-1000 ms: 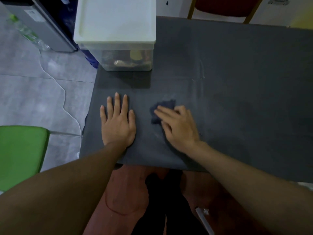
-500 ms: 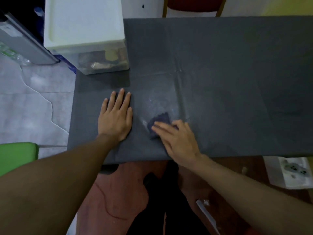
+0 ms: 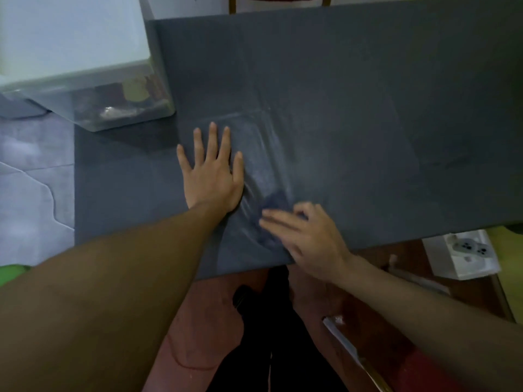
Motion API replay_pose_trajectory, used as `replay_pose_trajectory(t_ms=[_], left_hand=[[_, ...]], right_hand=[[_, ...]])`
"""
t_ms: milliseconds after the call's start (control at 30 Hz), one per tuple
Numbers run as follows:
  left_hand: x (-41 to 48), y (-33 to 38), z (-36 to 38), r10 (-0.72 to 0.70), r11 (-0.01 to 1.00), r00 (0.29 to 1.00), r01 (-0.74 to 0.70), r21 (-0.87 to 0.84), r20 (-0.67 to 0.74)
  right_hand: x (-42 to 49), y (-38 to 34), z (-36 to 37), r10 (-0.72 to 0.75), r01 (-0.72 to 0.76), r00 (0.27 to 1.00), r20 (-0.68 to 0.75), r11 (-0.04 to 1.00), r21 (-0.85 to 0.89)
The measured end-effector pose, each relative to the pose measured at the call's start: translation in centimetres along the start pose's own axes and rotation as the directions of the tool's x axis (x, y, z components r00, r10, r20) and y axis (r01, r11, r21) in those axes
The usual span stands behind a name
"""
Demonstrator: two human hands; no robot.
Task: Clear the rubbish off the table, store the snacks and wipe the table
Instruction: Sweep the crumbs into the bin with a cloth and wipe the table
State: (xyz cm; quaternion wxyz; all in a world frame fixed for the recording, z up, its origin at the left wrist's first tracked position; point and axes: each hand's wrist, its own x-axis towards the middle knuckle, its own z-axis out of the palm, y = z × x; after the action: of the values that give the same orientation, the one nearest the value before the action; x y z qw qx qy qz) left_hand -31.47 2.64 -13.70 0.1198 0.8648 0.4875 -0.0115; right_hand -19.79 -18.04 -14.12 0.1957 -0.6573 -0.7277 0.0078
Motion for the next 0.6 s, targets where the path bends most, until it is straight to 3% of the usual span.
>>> replay_pose_trajectory(t_ms=[100, 167, 267, 333, 367, 400, 500, 600], left_hand=[[0.0, 0.1, 0.0, 0.019, 0.999, 1.0, -0.02, 0.032, 0.01], [0.0, 0.1, 0.1, 0.025, 0.999, 1.0, -0.025, 0.041, 0.013], [0.0, 0.0, 0.1, 0.022, 0.999, 1.0, -0.022, 0.034, 0.009], [0.0, 0.0, 0.1, 0.025, 0.999, 1.0, -0.025, 0.031, 0.003], [0.0, 0.0, 0.1, 0.026, 0.999, 1.0, -0.026, 0.029, 0.005], [0.0, 0.0, 0.1, 0.027, 0.999, 1.0, -0.027, 0.029, 0.007], [0.1, -0.1, 0.2, 0.032, 0.999, 0.999, -0.032, 0.035, 0.002], [0.1, 0.0, 0.1, 0.039, 0.999, 0.999, -0.039, 0.022, -0.006]], right_hand=[[-1.2, 2.1, -1.2, -0.242, 0.243, 0.966, 0.093, 0.97, -0.007], [0.6, 4.5, -1.5, -0.255, 0.263, 0.962, 0.096, 0.962, -0.074], [3.6, 6.1, -1.4, 0.008, -0.007, 1.0, 0.005, 0.991, -0.135], [4.2, 4.8, -0.8, 0.216, -0.222, 0.973, -0.081, 0.972, -0.075], [3.9, 3.6, -0.5, 0.249, -0.254, 0.964, -0.089, 0.966, -0.045], [3.3, 2.4, -0.1, 0.215, -0.217, 0.974, -0.065, 0.976, -0.031], [1.3, 0.9, -0.3, -0.089, 0.089, 0.995, 0.045, 0.996, -0.01], [2.6, 4.2, -1.0, -0.127, 0.129, 0.991, 0.033, 0.99, -0.055]])
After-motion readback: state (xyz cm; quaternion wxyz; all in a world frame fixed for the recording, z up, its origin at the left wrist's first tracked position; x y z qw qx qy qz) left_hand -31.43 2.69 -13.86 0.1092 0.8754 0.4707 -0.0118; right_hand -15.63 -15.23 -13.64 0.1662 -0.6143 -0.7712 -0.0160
